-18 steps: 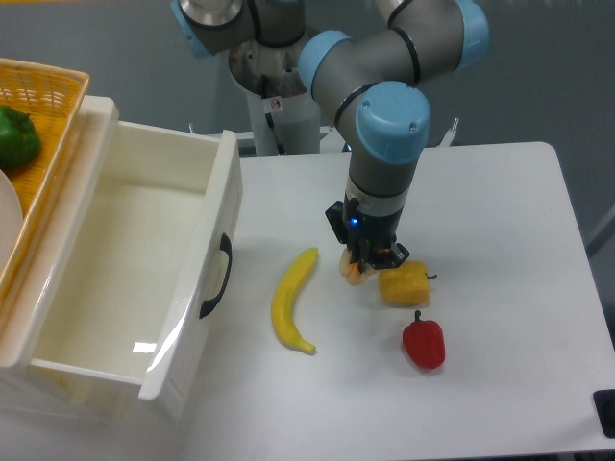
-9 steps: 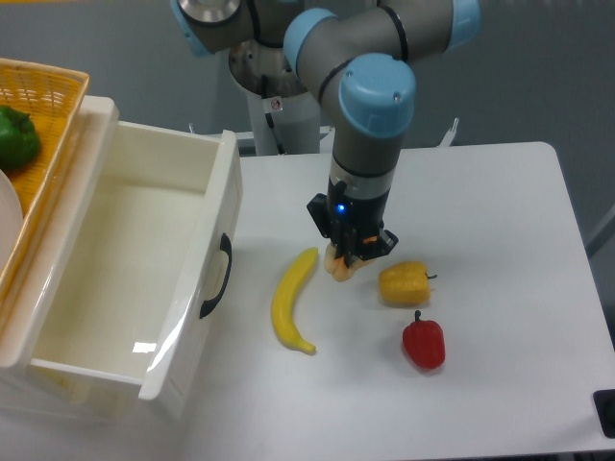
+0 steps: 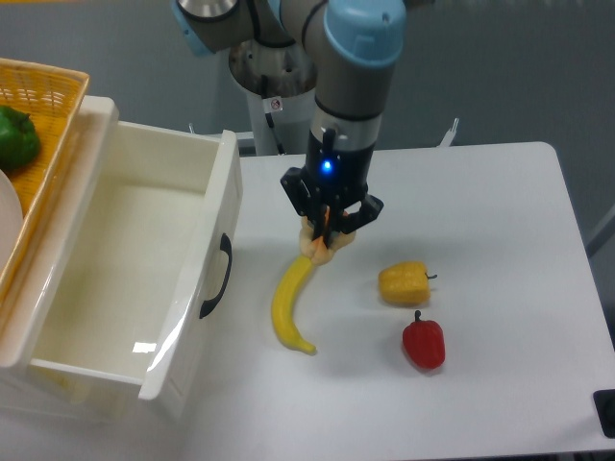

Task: Place the round bread in the upper white drawer
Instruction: 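Carry the bread roll over the open white drawer, then lower into the drawer and open the gripper to release the roll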

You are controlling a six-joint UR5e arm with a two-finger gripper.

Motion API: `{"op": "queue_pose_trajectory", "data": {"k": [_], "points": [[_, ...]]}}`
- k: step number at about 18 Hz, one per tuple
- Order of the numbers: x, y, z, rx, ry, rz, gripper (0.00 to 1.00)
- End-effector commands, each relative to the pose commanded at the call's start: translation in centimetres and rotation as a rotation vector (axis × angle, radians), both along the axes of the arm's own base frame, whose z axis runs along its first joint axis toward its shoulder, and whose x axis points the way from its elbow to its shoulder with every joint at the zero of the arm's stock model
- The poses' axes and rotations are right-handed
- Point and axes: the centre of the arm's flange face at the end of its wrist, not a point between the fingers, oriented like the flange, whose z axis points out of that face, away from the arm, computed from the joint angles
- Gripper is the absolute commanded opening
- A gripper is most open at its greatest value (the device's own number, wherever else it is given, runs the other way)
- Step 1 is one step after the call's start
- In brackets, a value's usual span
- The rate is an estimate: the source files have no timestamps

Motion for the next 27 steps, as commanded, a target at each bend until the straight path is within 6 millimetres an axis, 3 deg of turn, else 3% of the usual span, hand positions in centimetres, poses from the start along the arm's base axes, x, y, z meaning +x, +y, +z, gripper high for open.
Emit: {"op": "queue_pose_trajectory", "data": {"k": [7,9,15,23,27], "points": [[3.1,1.0,2.0,0.057,-0.049,0.042,0.08],[5.0,1.8,2.4,0.060,-0.052,0.026,0.08],[8.3,2.6,3.4,0.070,-0.062,0.013,0.08],[11.7,4.5,2.7,0.058,-0.083,-0.036,0.09],[12.7,5.1,1.9,0.046,-0.095,-0.057,0.18]]}}
